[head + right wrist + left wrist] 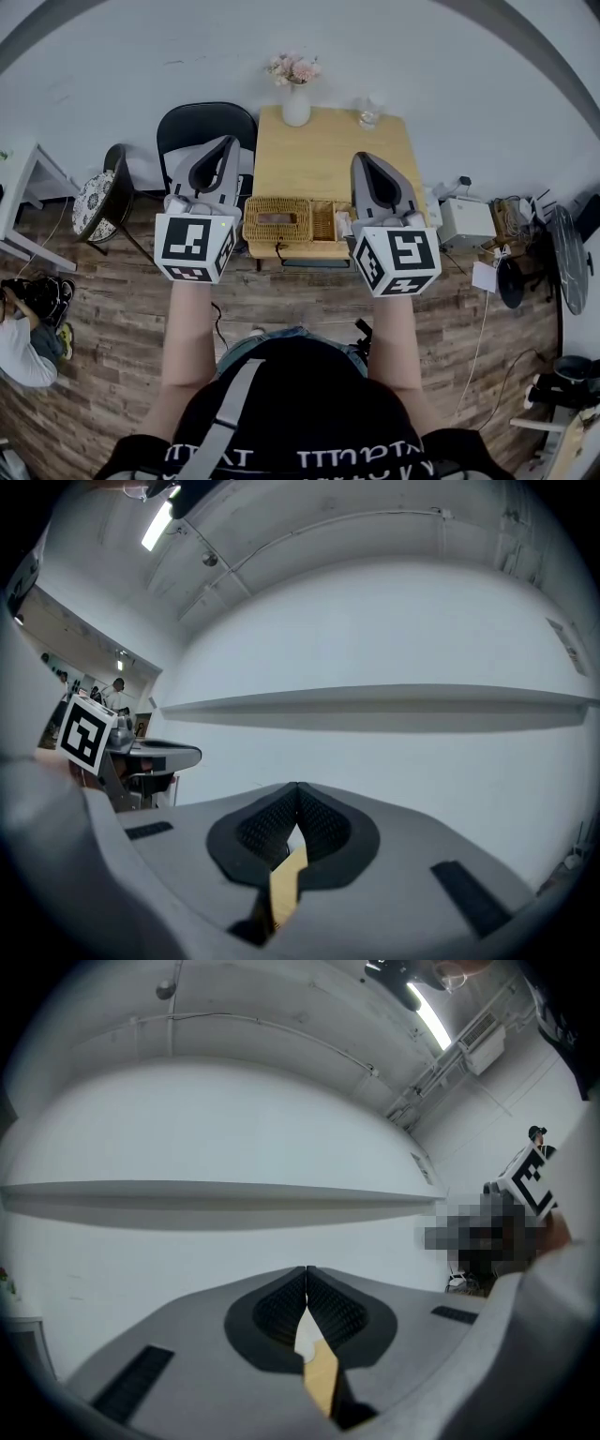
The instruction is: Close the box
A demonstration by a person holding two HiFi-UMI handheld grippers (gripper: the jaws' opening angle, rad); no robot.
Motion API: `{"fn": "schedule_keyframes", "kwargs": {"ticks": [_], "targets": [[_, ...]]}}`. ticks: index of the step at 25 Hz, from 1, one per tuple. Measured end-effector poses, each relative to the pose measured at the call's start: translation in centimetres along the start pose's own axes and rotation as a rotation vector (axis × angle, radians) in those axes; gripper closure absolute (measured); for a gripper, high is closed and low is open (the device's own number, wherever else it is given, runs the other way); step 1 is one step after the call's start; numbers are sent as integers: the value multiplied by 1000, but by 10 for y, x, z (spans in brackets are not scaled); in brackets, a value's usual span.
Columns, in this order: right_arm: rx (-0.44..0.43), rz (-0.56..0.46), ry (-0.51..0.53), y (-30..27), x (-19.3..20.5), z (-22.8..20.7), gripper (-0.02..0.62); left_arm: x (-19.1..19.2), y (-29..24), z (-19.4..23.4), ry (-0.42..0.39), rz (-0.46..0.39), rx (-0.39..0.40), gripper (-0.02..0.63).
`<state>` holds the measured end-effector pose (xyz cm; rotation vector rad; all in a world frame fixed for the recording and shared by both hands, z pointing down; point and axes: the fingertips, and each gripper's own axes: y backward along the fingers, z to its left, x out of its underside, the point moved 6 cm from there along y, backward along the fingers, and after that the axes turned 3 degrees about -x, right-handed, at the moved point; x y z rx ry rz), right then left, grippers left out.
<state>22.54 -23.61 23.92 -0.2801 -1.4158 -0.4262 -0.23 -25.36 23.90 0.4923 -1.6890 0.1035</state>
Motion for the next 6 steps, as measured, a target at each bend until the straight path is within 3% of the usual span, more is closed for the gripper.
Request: {"fn": "schedule_keyframes", "kwargs": {"ticks": [6], "targets": [[4,3,0,0,0,2,581,1,1,2,6,-2,5,594]]}}
